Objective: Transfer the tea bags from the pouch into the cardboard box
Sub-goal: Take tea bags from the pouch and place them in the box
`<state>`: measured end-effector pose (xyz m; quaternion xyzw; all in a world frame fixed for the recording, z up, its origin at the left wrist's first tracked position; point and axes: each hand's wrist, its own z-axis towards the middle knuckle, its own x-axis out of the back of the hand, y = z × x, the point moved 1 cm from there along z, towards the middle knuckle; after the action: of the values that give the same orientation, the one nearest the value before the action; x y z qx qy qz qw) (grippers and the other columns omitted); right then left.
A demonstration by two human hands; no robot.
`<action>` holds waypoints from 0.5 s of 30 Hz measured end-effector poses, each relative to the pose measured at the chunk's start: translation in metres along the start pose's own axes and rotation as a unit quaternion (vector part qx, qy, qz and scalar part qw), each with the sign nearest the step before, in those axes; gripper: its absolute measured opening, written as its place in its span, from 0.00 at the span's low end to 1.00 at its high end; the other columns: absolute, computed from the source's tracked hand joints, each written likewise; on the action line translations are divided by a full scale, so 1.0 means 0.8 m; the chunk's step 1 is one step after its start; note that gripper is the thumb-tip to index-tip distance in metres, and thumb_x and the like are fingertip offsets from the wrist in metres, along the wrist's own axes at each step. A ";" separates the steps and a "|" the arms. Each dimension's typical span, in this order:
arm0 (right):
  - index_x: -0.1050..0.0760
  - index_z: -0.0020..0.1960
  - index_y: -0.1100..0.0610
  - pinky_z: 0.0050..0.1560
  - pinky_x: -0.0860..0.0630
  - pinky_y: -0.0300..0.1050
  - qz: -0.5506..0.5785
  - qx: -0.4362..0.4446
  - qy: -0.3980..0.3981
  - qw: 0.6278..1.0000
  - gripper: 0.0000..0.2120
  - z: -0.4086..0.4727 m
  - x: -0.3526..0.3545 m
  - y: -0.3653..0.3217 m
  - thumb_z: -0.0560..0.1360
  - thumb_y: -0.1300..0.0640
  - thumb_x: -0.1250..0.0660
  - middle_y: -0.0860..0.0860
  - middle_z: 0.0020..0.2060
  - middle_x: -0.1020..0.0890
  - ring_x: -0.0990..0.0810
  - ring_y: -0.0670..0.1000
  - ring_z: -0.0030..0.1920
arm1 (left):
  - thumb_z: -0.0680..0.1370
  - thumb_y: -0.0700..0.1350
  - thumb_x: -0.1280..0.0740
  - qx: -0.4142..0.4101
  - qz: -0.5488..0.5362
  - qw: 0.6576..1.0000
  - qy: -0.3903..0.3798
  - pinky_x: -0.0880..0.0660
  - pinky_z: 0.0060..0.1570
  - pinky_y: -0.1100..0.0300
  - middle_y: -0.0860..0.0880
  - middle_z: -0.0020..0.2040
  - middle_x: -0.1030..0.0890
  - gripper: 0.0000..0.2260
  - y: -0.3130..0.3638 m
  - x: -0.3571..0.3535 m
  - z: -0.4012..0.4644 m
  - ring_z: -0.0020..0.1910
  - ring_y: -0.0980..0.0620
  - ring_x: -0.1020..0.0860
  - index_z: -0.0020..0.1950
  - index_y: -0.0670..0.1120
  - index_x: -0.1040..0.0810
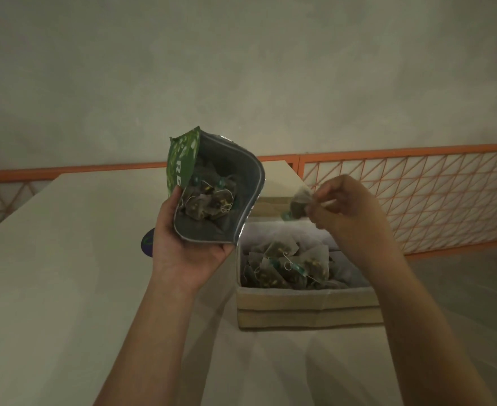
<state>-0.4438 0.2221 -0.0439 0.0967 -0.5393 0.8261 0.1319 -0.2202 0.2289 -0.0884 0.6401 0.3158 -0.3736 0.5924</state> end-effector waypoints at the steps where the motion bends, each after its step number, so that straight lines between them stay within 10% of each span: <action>1: 0.27 0.47 0.54 0.39 0.23 0.43 -0.037 -0.012 -0.004 0.999 0.10 0.000 0.001 0.009 0.72 0.64 0.28 0.52 0.43 0.19 0.19 0.53 0.42 | 0.79 0.63 0.38 0.000 0.000 1.000 0.002 0.21 0.51 0.54 0.43 0.66 0.20 0.24 -0.001 0.000 0.000 0.57 0.43 0.18 0.67 0.49 0.19; 8: 0.26 0.53 0.50 0.29 0.31 0.29 -0.123 -0.036 0.013 0.992 0.10 0.001 -0.006 0.035 0.75 0.57 0.29 0.48 0.42 0.21 0.24 0.43 0.38 | 0.79 0.62 0.38 0.004 -0.011 1.000 -0.002 0.20 0.50 0.54 0.42 0.66 0.19 0.24 -0.003 -0.003 -0.002 0.57 0.43 0.18 0.65 0.49 0.18; 15: 0.21 0.53 0.48 0.52 0.26 0.43 -0.173 0.064 0.042 0.982 0.07 -0.003 -0.031 0.012 0.75 0.53 0.30 0.43 0.50 0.27 0.26 0.50 0.55 | 0.78 0.62 0.38 0.007 -0.010 1.000 -0.003 0.20 0.49 0.54 0.42 0.68 0.21 0.26 -0.001 -0.004 -0.003 0.59 0.43 0.20 0.70 0.49 0.21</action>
<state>-0.4234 0.2177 -0.0608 0.1621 -0.4546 0.8267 0.2892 -0.2227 0.2312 -0.0858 0.6400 0.3181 -0.3838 0.5847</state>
